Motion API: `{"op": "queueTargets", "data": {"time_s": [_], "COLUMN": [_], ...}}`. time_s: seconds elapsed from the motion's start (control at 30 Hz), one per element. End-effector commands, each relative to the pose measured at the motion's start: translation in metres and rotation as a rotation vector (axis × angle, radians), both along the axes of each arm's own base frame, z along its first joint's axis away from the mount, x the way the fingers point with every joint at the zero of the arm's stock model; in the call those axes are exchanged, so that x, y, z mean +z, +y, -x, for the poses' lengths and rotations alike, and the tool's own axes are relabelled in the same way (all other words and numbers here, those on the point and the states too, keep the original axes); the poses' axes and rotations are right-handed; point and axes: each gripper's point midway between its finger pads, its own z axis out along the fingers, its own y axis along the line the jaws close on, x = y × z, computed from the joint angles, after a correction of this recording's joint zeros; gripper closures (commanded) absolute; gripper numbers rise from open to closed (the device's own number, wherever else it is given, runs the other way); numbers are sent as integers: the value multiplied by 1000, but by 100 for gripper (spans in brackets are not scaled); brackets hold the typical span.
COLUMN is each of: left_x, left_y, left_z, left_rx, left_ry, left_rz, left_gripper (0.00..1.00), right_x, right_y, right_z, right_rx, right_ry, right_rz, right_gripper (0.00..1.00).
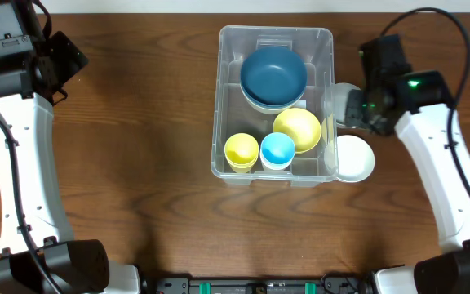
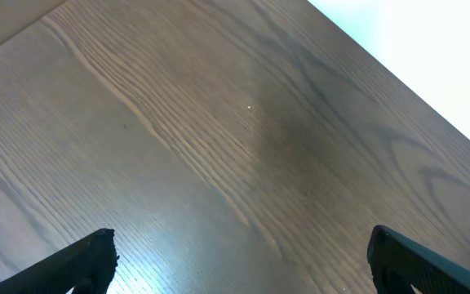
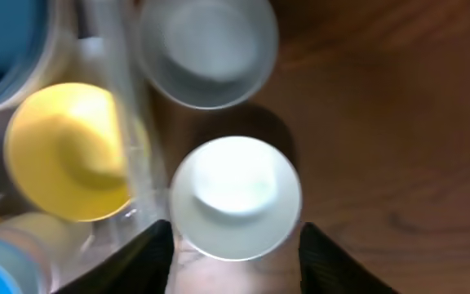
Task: Pack container
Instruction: 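Move the right gripper to the white bowl and grasp its rim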
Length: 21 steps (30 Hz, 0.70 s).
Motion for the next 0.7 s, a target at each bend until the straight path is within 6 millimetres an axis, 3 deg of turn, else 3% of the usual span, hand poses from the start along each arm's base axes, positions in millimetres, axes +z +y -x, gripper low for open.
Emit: {"op": "queueTargets", "data": {"time_s": [0.0, 0.13, 0.33, 0.67], "left_x": [4, 4, 4, 4], "left_y": [3, 3, 3, 3], "left_z": [2, 2, 2, 2], "left_rx": [0, 0, 0, 0], "left_ry": [-1, -1, -1, -1], "left_rz": [-19, -19, -19, -19], "left_gripper": [2, 2, 2, 2], "right_x": [-12, -40, -84, -137], "right_y": [-15, -30, -25, -48], "right_z": [7, 17, 26, 48], "right_rx": [-57, -97, -27, -17], "right_ry": [42, 98, 135, 169], "right_rz": [-16, -34, -217, -191], "right_gripper": [47, 47, 47, 40]}}
